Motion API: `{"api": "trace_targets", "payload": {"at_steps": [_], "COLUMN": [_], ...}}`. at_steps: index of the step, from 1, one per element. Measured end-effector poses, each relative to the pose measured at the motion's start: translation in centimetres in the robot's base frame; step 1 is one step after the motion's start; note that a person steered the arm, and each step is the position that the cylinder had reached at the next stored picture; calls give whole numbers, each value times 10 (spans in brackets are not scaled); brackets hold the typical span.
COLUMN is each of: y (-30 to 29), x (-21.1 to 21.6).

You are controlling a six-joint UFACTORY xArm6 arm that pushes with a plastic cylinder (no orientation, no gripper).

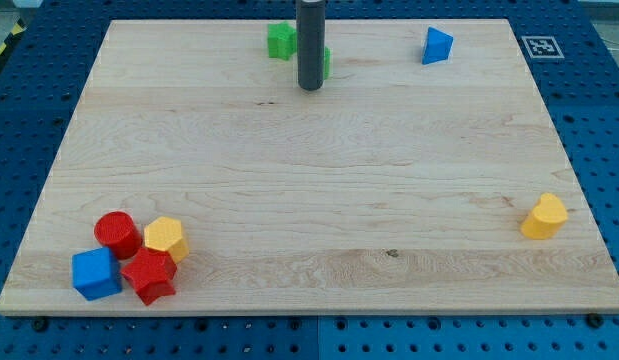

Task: Place the green circle at the right of the green star

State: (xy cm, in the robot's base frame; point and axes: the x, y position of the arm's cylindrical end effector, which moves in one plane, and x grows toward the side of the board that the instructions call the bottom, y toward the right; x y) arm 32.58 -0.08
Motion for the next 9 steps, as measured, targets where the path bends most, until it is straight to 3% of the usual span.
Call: {"api": "trace_targets", "payload": {"at_steps": [2, 4, 9], "y": [31, -22, 26], "x": [-4, -4, -19]}}
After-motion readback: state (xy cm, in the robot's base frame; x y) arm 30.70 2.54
